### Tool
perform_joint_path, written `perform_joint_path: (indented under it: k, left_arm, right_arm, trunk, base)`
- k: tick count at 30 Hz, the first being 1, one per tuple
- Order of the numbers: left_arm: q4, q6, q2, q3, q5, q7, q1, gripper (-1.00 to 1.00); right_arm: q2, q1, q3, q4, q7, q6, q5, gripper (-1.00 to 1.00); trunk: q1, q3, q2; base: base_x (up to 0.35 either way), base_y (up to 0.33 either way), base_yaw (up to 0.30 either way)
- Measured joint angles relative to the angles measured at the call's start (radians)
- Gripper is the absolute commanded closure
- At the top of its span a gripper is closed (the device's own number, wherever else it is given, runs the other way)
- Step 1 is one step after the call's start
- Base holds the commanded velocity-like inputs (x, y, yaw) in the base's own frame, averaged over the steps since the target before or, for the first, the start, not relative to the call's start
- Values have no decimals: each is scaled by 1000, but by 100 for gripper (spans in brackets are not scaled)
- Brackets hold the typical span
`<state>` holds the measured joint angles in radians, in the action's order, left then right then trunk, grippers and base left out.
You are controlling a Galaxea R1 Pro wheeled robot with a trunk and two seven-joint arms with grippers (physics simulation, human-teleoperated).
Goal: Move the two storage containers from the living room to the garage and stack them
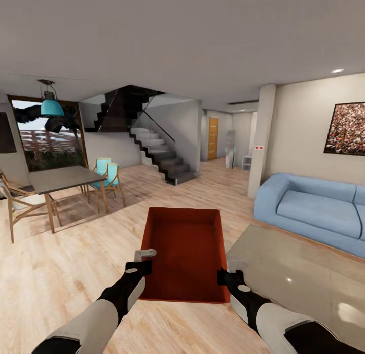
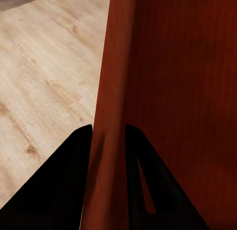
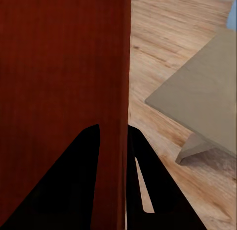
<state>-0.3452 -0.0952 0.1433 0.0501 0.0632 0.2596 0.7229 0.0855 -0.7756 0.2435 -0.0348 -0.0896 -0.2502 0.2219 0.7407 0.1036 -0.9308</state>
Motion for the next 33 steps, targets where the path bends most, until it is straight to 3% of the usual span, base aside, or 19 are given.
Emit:
perform_joint_path:
  k: [20, 33]
  left_arm:
    - [3, 0, 2, -4, -1, 1, 0, 100]
    - [0, -2, 1, -2, 1, 1, 0, 100]
  right_arm:
    - [-1, 0, 3, 0, 2, 4, 2, 100]
    - [-2, 0, -1, -2, 3, 5, -1, 100]
  trunk:
    - [0, 0, 0]
    - [0, 0, 0]
  base:
    - [319, 6, 9]
    - [321, 142, 0]
